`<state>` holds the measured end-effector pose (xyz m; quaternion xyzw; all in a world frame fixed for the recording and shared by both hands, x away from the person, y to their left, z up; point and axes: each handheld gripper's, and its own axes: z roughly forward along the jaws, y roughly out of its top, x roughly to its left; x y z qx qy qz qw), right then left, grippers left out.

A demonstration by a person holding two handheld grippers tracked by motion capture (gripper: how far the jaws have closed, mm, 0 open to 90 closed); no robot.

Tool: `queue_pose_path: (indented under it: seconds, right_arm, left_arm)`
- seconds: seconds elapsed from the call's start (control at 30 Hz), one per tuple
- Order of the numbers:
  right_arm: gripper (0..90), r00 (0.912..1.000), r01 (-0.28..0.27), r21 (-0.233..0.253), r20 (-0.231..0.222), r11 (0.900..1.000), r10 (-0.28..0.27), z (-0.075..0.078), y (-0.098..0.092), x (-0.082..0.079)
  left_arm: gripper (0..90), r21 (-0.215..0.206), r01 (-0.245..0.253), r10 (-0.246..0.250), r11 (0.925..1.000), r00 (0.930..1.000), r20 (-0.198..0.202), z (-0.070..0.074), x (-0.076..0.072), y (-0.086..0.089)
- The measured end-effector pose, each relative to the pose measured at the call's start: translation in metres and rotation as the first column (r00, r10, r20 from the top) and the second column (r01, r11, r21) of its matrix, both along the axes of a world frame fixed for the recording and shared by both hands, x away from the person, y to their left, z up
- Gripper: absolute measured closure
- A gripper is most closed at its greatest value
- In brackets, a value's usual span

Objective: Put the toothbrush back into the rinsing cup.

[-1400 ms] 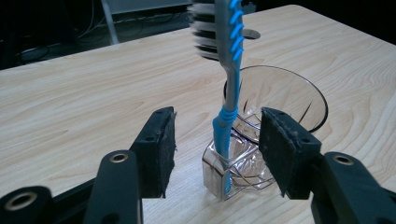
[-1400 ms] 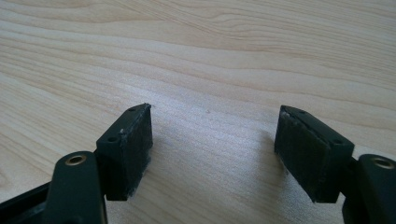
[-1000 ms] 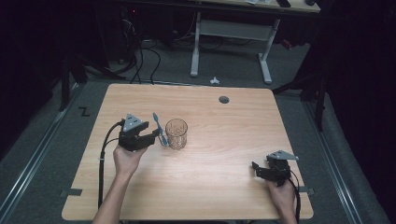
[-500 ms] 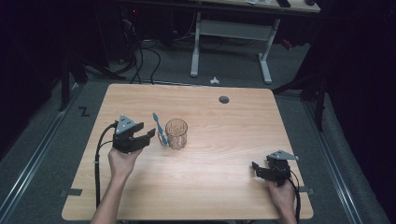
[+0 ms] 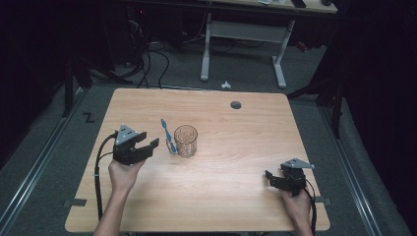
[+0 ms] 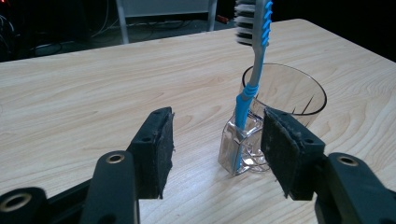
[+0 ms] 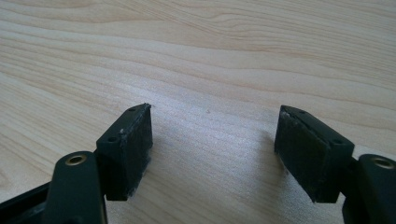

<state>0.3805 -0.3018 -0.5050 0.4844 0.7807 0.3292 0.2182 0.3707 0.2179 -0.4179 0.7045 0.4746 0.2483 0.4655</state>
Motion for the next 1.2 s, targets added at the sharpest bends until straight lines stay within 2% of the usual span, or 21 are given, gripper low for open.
queue_pose_path:
  seconds: [0.57,1.2]
  right_arm:
    - [28.0,1.0000,0.000,0.000,0.000,1.000,0.000,0.000,0.000,0.000]
    - [28.0,1.0000,0.000,0.000,0.000,1.000,0.000,0.000,0.000,0.000]
  left_arm:
    - [44.1,-0.009,-0.012,0.012,0.9999,0.9999,-0.003,-0.002,-0.011,0.008]
    - [44.0,-0.009,-0.021,0.021,0.9997,0.9993,-0.030,-0.011,-0.020,0.015]
